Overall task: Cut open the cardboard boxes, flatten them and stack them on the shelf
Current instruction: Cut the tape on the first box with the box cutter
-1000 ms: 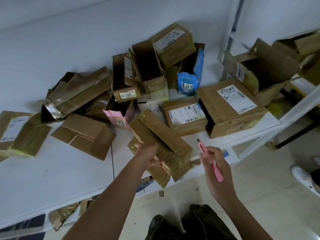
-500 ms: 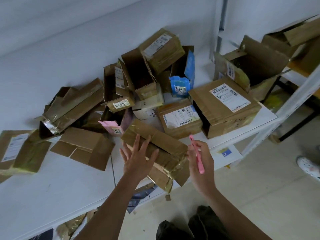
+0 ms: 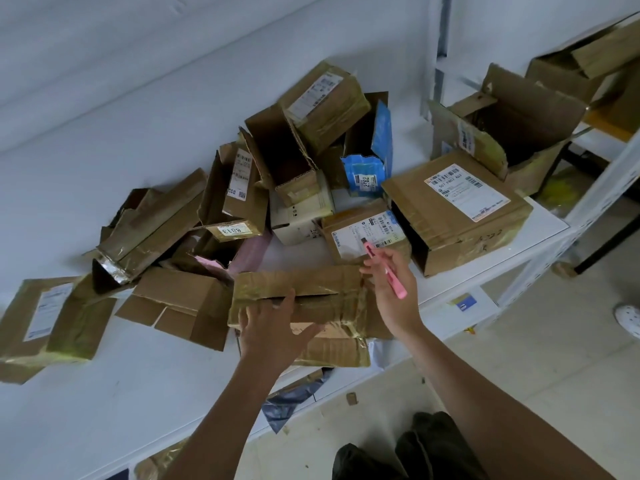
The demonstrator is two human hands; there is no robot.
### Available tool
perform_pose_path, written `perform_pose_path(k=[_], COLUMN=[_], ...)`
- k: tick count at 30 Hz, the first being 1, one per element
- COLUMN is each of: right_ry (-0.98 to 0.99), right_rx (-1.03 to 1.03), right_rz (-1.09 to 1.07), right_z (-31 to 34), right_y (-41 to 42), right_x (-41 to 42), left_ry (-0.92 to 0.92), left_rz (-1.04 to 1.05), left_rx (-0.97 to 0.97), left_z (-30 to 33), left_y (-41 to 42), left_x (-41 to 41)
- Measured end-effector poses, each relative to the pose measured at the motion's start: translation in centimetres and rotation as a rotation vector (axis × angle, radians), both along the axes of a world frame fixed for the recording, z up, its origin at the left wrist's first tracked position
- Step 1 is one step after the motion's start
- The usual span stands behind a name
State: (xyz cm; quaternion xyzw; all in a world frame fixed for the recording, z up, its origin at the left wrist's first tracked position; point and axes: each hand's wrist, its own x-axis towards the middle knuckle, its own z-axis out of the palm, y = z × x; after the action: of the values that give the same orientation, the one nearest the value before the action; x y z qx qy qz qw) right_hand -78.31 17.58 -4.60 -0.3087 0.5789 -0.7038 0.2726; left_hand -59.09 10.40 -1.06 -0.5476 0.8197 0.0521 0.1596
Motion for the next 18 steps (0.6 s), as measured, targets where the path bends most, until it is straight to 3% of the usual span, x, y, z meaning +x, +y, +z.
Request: perform_pose_path(k=[4,9,13,18], right_ry=[-0.108,-0.295,-0.195,-0.100], right_rx=[0.018,0.046,0.078,0.104], right_rz=[-0.020,-0.107,-0.172,-0.135], right_z=[-0.5,-1.8,-2.1,-1.9], right_y=[0.8,2.8,3.2,2.9], right_x=[-0.2,-0.7,-0.5,0.1], left_ry=[0.061,0.343,0.662,0.637], left_rz=[-0.084,-0.220,0.093,0.004], left_rx=[-0.149,-0.016,0.362,0.318], left_z=[-0.7,-2.0,-2.3,-3.5], left_y=[0.4,-2.0,-3.2,-3.6], left_x=[-0.6,-0.8,-0.7,-0.5])
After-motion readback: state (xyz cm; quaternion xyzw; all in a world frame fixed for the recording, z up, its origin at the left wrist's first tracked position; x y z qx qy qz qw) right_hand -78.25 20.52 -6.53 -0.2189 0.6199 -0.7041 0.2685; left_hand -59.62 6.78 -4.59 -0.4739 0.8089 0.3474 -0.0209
